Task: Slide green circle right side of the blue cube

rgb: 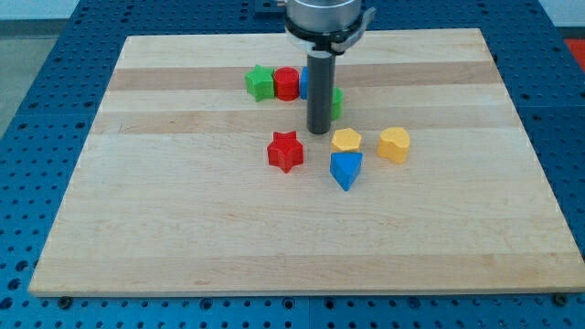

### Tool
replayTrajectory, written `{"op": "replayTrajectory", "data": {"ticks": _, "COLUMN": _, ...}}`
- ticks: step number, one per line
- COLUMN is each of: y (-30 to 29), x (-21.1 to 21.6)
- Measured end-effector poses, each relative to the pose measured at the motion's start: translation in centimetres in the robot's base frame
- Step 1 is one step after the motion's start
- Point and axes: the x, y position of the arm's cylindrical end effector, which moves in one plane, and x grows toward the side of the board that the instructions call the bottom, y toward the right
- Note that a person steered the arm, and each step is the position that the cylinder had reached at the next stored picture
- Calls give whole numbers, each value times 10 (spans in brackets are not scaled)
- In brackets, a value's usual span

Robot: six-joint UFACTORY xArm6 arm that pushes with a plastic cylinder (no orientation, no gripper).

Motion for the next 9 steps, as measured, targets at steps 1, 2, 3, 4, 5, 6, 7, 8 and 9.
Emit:
{"op": "replayTrajectory", "data": {"ticks": 1, "y": -16, "x": -6}}
{"op": "replayTrajectory", "data": {"ticks": 2, "y": -16, "x": -14}}
{"op": "replayTrajectory", "data": {"ticks": 3, "y": -7, "x": -17}}
{"op": "replayTrajectory", "data": {"ticks": 4, "y": 11, "x": -19}}
{"op": "replayTrajectory", "data": {"ticks": 5, "y": 26, "x": -19}}
{"op": "replayTrajectory", "data": {"ticks": 6, "y": 35, "x": -19}}
{"op": "replayTrajectory", "data": {"ticks": 7, "y": 45, "x": -19}}
{"op": "replayTrajectory", "data": {"ticks": 8, "y": 45, "x": -22}}
{"op": "replayTrajectory", "data": {"ticks": 9, "y": 45, "x": -31}}
